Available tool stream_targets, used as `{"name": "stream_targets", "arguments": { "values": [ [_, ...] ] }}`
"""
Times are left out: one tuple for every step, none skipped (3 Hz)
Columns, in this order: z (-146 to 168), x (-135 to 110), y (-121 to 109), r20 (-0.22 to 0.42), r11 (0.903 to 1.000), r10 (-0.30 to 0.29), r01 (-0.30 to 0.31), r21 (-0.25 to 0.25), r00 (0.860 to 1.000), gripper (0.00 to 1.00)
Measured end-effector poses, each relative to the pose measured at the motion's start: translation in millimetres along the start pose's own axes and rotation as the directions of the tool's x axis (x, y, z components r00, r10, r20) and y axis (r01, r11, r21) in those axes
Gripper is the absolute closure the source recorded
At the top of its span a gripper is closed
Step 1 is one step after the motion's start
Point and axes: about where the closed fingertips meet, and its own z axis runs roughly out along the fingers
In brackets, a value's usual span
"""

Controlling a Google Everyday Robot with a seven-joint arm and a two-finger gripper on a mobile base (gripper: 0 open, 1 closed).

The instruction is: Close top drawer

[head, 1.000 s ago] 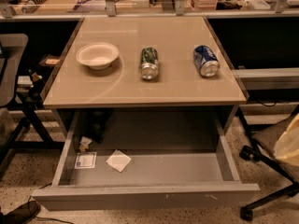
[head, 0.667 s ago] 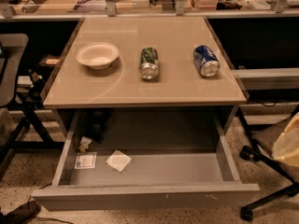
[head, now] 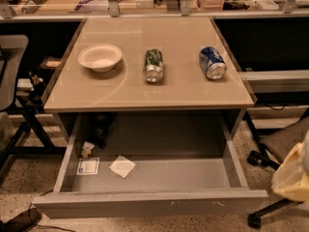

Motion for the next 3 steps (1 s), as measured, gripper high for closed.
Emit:
{"name": "stream_targets", "arguments": {
  "values": [
    [45, 7, 29, -0.015, 0.9947, 0.034, -0.035, -0.096, 0.999, 1.00],
    [92, 14, 52, -0.032, 0.9809, 0.065, -0.070, -0.182, 0.997, 1.00],
    [93, 14, 52, -0.030, 0.9806, 0.065, -0.070, -0.183, 0.997, 1.00]
  ]
}}
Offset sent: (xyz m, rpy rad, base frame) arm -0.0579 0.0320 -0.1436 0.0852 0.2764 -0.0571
